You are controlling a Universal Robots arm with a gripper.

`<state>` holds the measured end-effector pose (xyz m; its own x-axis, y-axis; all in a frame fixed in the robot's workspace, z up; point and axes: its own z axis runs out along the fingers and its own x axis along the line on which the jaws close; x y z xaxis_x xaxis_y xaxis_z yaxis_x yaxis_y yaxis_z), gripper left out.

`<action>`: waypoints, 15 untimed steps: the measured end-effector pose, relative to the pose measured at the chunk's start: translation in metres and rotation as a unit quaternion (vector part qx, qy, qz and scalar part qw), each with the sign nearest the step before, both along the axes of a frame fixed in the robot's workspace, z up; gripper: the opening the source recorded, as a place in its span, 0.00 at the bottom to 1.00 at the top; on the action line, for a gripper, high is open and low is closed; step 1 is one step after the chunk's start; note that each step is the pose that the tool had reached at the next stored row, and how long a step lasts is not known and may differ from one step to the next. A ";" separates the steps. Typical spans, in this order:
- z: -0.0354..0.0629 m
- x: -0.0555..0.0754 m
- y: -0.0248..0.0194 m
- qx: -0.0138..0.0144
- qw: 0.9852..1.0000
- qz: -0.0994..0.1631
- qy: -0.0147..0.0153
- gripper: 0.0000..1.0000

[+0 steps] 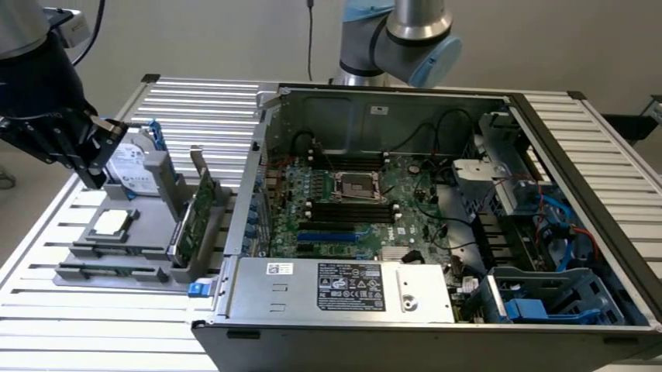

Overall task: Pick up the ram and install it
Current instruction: 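Reach for the ram, then pick up the ram and move it above insertion slot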

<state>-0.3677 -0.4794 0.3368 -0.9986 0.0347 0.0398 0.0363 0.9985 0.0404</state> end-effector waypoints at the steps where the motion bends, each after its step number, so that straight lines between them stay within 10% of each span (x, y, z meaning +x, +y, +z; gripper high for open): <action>1: 0.0000 0.000 0.0000 0.000 1.000 0.000 0.000 0.11; 15: 0.0000 0.000 0.0000 0.000 1.000 0.000 0.000 0.11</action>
<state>-0.3677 -0.4794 0.3369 -0.9986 0.0348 0.0399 0.0364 0.9985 0.0402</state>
